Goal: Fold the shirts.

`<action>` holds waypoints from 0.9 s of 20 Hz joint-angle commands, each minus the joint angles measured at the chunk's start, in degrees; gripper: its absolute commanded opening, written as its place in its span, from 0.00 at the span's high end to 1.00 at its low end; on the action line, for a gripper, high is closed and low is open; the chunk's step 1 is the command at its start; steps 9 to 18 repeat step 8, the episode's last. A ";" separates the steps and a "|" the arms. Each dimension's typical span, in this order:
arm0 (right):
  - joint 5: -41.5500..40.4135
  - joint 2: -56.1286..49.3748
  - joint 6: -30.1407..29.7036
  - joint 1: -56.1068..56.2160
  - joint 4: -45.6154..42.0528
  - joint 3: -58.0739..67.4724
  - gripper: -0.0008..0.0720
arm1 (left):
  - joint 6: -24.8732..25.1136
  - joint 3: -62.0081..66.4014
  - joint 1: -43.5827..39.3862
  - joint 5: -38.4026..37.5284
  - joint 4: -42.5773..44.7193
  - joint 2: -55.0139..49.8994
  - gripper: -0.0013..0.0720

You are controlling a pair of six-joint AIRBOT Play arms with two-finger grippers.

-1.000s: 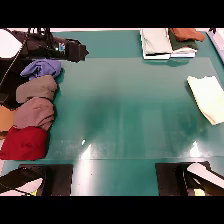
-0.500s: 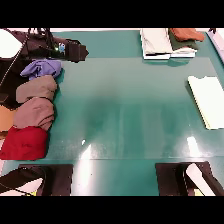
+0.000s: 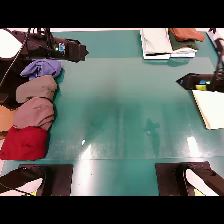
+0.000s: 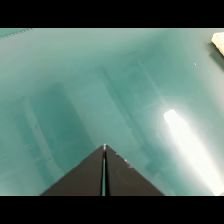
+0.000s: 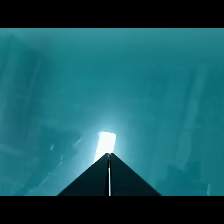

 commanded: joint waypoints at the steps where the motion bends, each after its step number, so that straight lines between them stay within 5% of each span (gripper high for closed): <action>1: 0.02 -1.40 -0.35 5.70 0.22 0.02 0.96 | 0.00 0.02 0.07 0.17 0.02 -0.02 0.95; 18: 0.42 -1.20 -0.33 5.77 0.31 0.02 0.96 | 0.00 0.02 0.07 0.17 0.00 -0.02 0.95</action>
